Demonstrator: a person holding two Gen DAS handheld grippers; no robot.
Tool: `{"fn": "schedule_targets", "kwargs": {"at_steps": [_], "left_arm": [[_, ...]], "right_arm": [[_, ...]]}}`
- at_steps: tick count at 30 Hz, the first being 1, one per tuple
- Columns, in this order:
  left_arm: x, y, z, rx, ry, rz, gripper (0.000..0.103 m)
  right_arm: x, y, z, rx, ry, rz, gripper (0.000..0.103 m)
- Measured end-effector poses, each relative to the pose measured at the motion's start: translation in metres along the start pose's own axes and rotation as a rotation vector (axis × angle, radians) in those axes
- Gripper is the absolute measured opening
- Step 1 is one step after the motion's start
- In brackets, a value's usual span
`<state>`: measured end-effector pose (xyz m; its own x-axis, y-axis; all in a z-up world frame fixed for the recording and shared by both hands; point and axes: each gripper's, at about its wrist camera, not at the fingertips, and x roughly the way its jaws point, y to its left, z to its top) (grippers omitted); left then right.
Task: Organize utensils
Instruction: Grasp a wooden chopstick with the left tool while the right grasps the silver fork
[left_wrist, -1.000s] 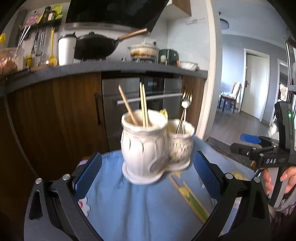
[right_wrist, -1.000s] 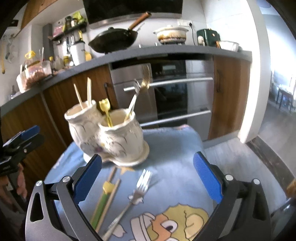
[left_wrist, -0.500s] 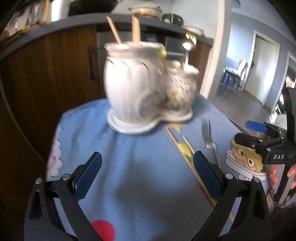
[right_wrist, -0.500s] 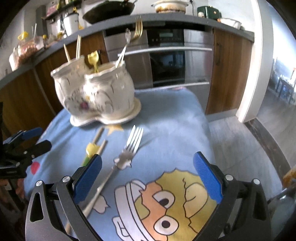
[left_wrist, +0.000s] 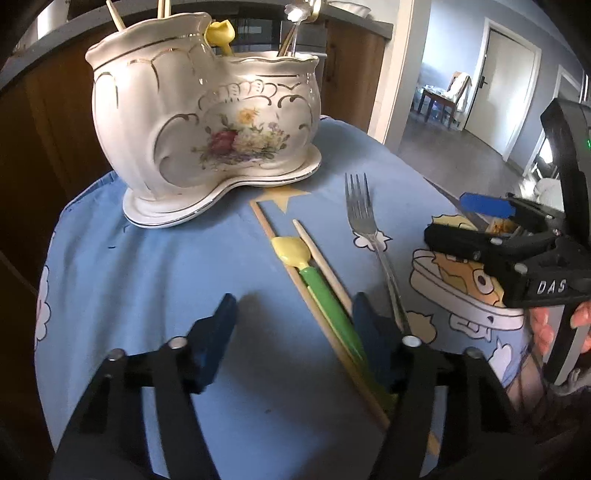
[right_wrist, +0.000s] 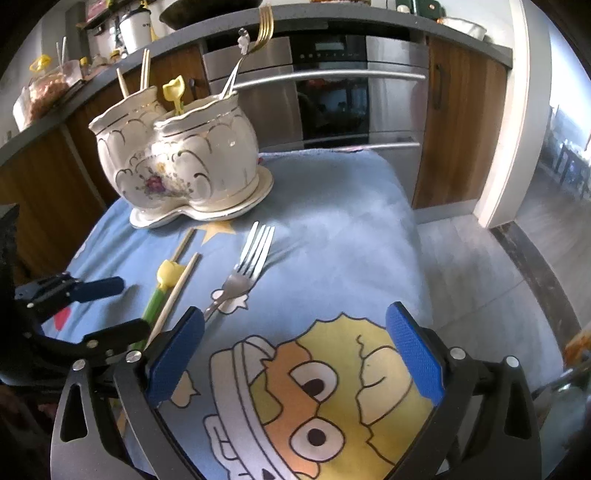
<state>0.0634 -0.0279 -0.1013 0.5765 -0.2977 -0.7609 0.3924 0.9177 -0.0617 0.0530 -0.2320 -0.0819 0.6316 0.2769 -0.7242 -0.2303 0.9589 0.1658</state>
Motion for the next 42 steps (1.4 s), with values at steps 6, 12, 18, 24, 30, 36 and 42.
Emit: {"fn": "schedule_targets", "kwargs": {"at_steps": [6, 12, 18, 24, 30, 36, 42], "left_arm": [[-0.003, 0.0, -0.002, -0.002, 0.005, 0.0, 0.058], [-0.01, 0.013, -0.002, -0.024, 0.005, 0.003, 0.053], [0.0, 0.006, 0.0, -0.006, 0.037, 0.013, 0.052], [0.008, 0.002, 0.007, 0.025, 0.054, 0.044, 0.041], [0.007, 0.001, 0.011, 0.075, 0.078, -0.001, 0.006], [-0.004, 0.021, 0.002, 0.087, 0.124, 0.014, 0.005], [-0.012, 0.041, -0.004, 0.092, 0.154, 0.067, 0.005]], "right_arm": [[0.017, 0.025, 0.001, -0.025, 0.091, 0.066, 0.068], [0.029, 0.039, 0.002, -0.048, 0.119, 0.041, 0.048], [0.028, 0.053, 0.002, -0.143, 0.137, -0.005, 0.02], [0.026, 0.037, 0.004, -0.126, 0.161, -0.027, 0.016], [0.022, 0.033, 0.002, -0.145, 0.175, -0.008, 0.011], [0.015, 0.02, -0.001, -0.155, 0.193, -0.009, 0.006], [0.017, 0.015, -0.001, -0.155, 0.217, -0.016, 0.006]]}}
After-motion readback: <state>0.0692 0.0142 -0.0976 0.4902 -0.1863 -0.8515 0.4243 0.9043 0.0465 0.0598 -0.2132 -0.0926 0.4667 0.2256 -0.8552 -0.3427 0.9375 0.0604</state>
